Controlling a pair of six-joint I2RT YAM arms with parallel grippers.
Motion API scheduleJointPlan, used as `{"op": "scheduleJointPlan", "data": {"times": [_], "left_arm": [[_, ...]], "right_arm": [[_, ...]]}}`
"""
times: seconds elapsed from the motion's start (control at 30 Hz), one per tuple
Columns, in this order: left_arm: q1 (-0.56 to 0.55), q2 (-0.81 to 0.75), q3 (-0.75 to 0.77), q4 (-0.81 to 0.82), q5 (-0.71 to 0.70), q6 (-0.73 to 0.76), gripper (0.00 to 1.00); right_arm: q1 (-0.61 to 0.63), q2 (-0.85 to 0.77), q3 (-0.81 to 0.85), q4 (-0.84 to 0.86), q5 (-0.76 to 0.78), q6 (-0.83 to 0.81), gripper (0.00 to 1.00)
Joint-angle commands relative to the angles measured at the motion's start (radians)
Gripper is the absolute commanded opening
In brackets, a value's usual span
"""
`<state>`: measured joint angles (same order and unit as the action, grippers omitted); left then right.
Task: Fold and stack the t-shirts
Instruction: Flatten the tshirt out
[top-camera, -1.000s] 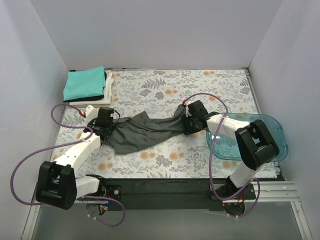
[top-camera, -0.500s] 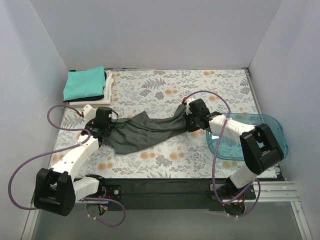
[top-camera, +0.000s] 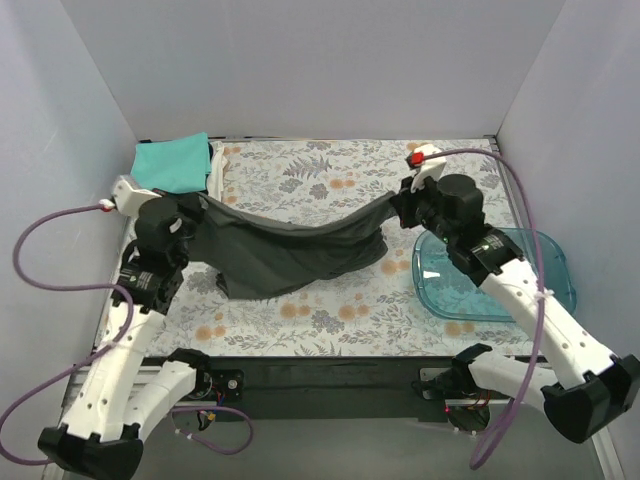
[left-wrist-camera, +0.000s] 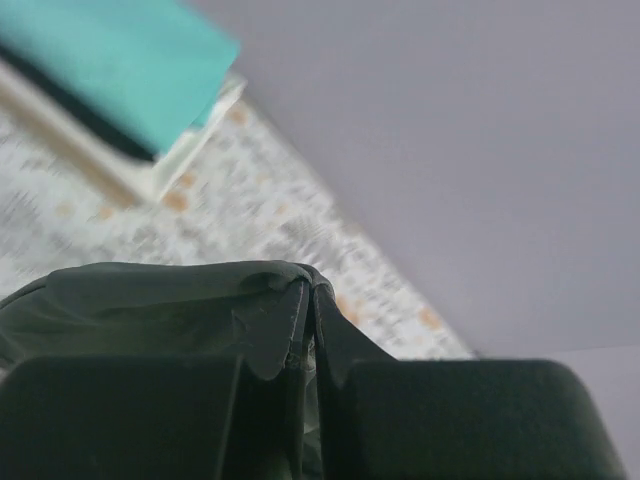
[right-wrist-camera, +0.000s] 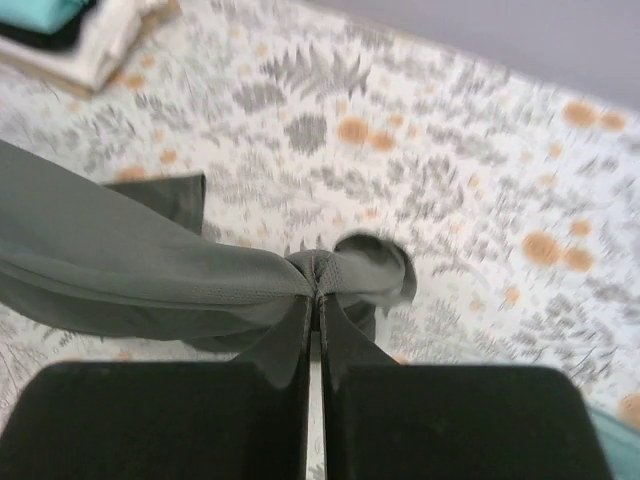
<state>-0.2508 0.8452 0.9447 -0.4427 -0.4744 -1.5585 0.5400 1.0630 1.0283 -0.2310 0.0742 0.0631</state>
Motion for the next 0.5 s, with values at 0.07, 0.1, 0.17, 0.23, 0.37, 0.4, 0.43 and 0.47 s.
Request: {"op": "scheduleJointPlan", "data": {"times": [0.07,0.1,0.17,0.23,0.37,0.4,0.43,0.47], "left_arm": [[0.002,-0.124,0.219,0.099,0.009,0.126,0.0],[0.002,-0.133,0.244,0.119,0.052,0.141,0.0],[0.002,-0.15,0.331,0.153,0.098,0.175,0.0],[0.002,-0.163,0.383,0.182,0.202,0.227,0.0],[0.002,-0.147,0.521,0.222,0.327,0.284,0.0],[0.002,-0.13,0.584,0.222,0.338,0.293,0.0],[0.002,-0.12,0.609,0.219,0.342,0.305,0.0],[0.002,-0.107,0.637,0.219,0.342,0.314,0.0]], "right_arm": [[0.006,-0.119,0.215,-0.062,-0.019,-0.06,0.01],[0.006,-0.13,0.266,-0.071,-0.058,-0.09,0.01],[0.006,-0.162,0.315,-0.105,-0.132,-0.106,0.01],[0.005,-0.182,0.38,-0.122,-0.204,-0.1,0.01],[0.006,-0.231,0.461,-0.122,-0.303,-0.095,0.01],[0.006,-0.233,0.493,-0.123,-0.332,-0.094,0.01],[0.006,-0.233,0.513,-0.123,-0.344,-0.097,0.01],[0.005,-0.23,0.532,-0.126,-0.355,-0.101,0.01]]}}
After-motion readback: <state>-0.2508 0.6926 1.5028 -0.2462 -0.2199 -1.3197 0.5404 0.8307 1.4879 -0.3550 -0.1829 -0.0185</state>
